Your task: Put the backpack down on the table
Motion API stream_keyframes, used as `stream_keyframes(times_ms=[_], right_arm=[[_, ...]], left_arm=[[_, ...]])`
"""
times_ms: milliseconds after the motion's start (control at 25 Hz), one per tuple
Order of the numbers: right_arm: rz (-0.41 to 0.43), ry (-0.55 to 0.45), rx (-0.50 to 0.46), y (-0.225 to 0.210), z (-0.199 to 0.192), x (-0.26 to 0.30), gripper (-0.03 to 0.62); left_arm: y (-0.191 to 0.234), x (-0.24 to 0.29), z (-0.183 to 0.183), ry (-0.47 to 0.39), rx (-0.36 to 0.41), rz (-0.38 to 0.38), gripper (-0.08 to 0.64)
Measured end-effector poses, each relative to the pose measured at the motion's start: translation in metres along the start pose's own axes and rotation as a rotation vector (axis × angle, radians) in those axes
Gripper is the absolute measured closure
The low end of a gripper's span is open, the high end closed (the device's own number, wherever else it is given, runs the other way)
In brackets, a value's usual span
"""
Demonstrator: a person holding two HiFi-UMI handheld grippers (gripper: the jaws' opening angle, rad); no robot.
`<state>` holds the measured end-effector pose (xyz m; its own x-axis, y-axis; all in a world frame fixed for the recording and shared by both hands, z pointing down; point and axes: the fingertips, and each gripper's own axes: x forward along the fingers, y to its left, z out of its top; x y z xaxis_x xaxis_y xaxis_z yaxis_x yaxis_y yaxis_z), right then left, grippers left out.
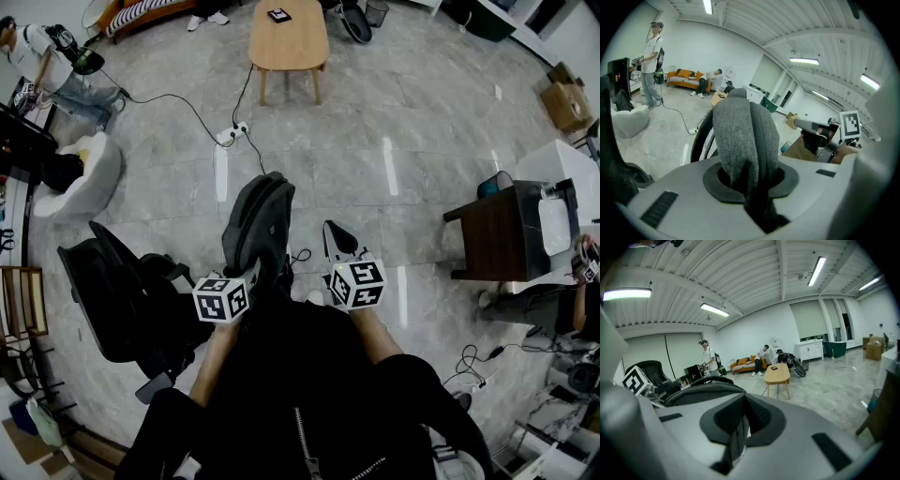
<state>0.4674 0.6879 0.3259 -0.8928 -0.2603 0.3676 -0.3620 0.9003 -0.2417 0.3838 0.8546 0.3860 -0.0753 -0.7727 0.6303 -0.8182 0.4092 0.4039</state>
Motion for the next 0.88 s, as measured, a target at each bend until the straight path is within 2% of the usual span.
stream_keyframes(times_ms=[560,880], right_arm=[[-0.025,0.025,0.038,-0.022,-0.005,0.007,0.583],[-0.022,0.095,0.052,-0.032,-0.017,0.024,0.581]], left_arm=[[0.005,0.021,0.013,0.023,-0.006,-0.003,0.48],[0.003,0.045,0.024,0.055,0.017,-0.011,0.48]])
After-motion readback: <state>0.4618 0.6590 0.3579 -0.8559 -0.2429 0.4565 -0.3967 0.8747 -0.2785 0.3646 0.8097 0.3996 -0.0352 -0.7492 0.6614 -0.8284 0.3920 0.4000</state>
